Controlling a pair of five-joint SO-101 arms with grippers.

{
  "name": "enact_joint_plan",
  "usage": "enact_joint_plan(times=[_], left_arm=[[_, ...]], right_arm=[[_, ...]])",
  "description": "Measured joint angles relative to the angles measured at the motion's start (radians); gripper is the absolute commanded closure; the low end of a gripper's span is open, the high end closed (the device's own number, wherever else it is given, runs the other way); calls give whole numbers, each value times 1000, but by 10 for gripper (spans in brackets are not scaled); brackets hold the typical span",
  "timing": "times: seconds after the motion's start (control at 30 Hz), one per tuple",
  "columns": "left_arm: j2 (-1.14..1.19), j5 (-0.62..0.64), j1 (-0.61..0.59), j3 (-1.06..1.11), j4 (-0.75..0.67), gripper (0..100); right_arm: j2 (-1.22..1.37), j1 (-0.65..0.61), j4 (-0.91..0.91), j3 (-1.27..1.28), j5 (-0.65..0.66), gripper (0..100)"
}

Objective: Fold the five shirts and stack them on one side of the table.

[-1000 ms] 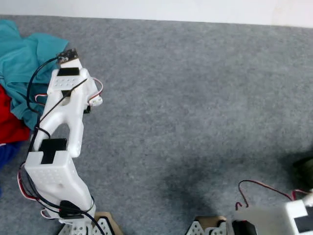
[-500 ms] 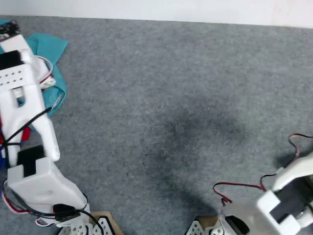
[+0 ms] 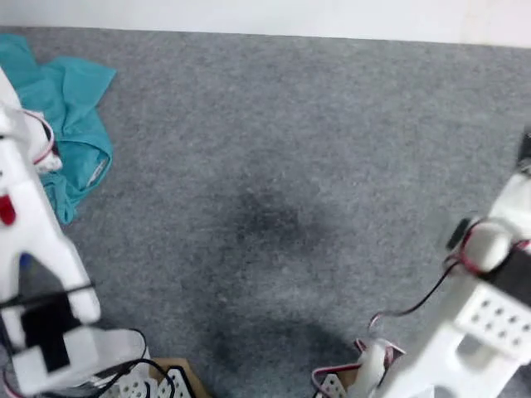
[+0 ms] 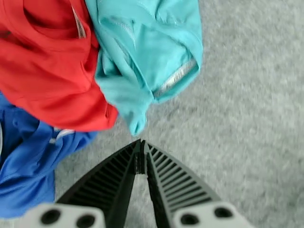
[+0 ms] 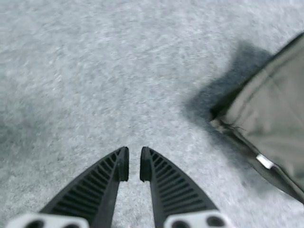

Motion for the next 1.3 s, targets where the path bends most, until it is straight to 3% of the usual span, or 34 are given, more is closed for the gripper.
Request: enact_joint_plan(times=[0.13,0.4,0.6,0.83,1.13,1.3], left_arm=[[-163,-6,-14,190,-34,993],[-311,-6,-91,606,-299,992],[-313,-6,-92,713,-483,975],[-302,-6,-92,809,-723,677],[-292,34,-92,833,-750,723],[-292,35,-92,924,-901,723]], right_arm=[[-32,-49,-55,169,-14,943],[-32,-74,-135,351,21,857],[-32,-83,-143,361,35,852],[-32,-83,-143,370,35,852],[-34,-84,-143,370,35,852],[-34,-84,-143,414,35,852]])
